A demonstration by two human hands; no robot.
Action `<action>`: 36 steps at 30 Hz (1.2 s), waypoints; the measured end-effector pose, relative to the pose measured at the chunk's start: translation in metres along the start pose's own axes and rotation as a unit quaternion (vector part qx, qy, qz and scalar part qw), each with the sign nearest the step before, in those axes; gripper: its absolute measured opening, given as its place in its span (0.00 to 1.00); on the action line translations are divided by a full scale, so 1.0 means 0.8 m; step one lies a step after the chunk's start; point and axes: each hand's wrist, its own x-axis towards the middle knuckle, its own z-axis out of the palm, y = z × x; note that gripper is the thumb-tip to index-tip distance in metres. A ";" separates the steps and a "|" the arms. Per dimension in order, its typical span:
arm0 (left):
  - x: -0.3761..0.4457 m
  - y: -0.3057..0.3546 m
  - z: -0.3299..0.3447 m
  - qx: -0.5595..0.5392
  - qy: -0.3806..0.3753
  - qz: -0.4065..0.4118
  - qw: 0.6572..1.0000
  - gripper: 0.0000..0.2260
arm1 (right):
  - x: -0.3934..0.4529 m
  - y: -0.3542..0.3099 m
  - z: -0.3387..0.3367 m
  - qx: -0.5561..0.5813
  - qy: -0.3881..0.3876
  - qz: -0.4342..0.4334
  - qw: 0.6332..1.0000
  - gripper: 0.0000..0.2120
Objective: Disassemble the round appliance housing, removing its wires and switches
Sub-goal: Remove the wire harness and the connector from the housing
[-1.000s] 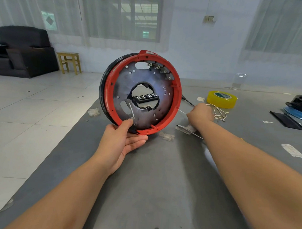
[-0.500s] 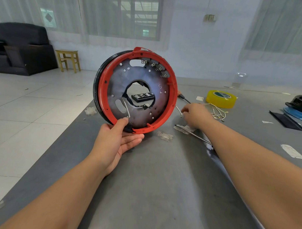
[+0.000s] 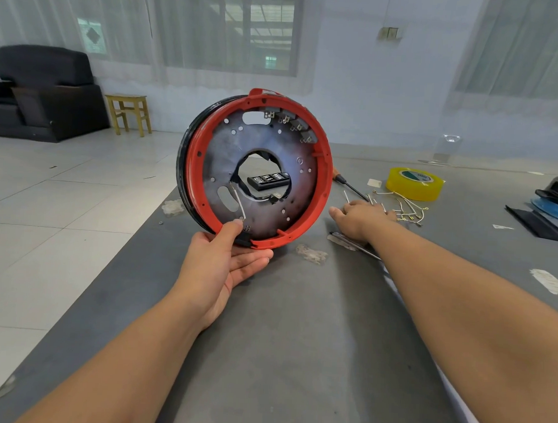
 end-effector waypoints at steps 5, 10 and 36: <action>0.002 -0.001 -0.001 -0.008 0.000 -0.002 1.000 0.13 | -0.001 -0.001 0.008 0.023 0.028 0.017 0.999 0.34; 0.002 -0.003 -0.001 -0.006 -0.003 -0.003 1.000 0.13 | -0.023 -0.005 0.000 0.028 0.074 0.006 0.997 0.32; -0.029 0.008 -0.003 0.023 -0.118 -0.102 0.987 0.15 | -0.209 -0.067 0.041 0.781 0.046 -0.132 0.608 0.16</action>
